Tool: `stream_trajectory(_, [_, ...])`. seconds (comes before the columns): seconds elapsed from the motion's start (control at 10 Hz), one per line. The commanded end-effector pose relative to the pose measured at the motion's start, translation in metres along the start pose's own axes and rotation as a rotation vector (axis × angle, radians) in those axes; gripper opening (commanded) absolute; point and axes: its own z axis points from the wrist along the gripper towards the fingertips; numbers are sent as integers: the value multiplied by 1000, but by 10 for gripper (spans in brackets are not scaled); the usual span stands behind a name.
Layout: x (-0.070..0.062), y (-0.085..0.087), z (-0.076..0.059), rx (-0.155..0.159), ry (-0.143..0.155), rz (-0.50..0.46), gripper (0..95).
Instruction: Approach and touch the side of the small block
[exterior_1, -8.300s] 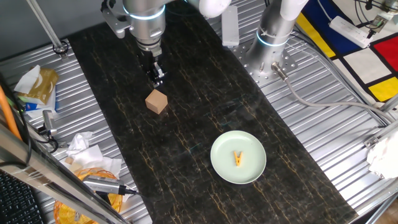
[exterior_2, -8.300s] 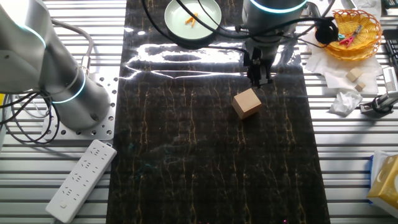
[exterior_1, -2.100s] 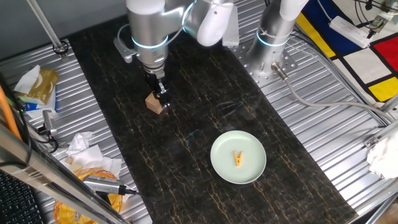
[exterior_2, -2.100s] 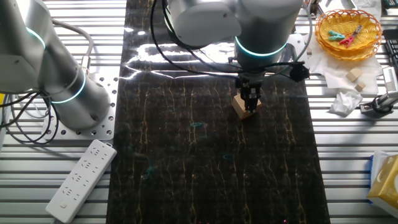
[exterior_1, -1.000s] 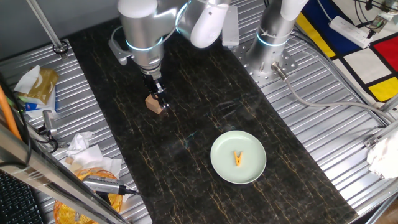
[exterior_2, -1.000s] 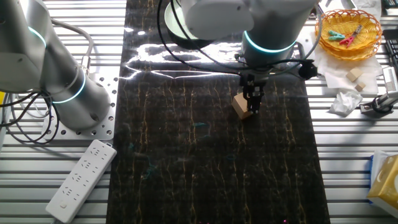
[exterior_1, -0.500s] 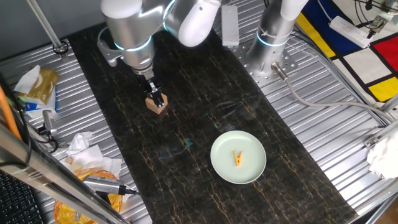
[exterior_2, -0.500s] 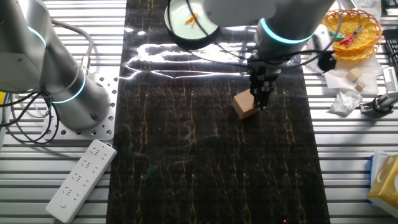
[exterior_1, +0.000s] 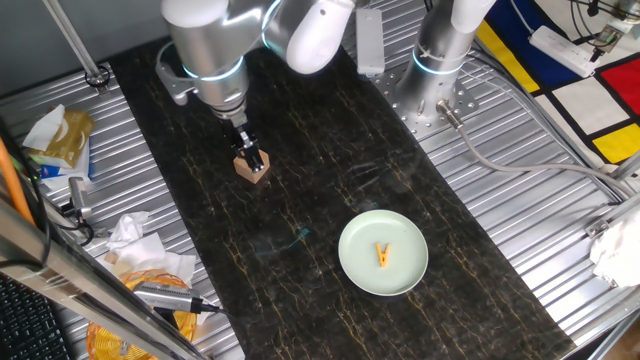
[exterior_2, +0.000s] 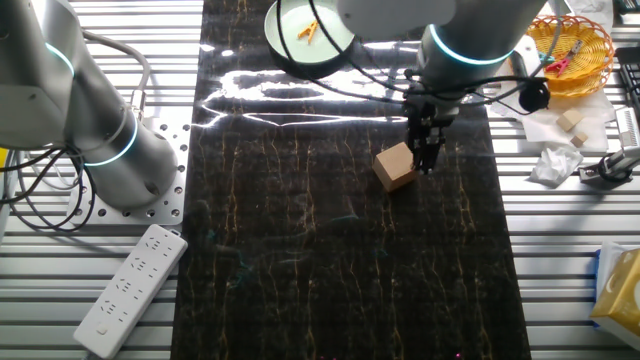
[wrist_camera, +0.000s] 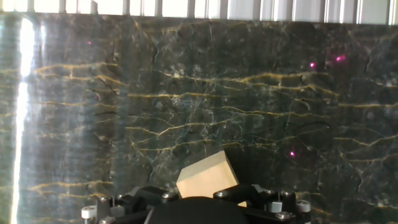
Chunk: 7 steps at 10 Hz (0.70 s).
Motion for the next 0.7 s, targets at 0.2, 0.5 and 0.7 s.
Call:
stream_trajectory(0.2, [1, 0, 0, 0, -1, -15, 950])
stream_trajectory(0.5, [1, 0, 2, -1, 14, -41, 950])
stream_trajectory(0.7, [3, 0, 9, -6, 14, -42, 760])
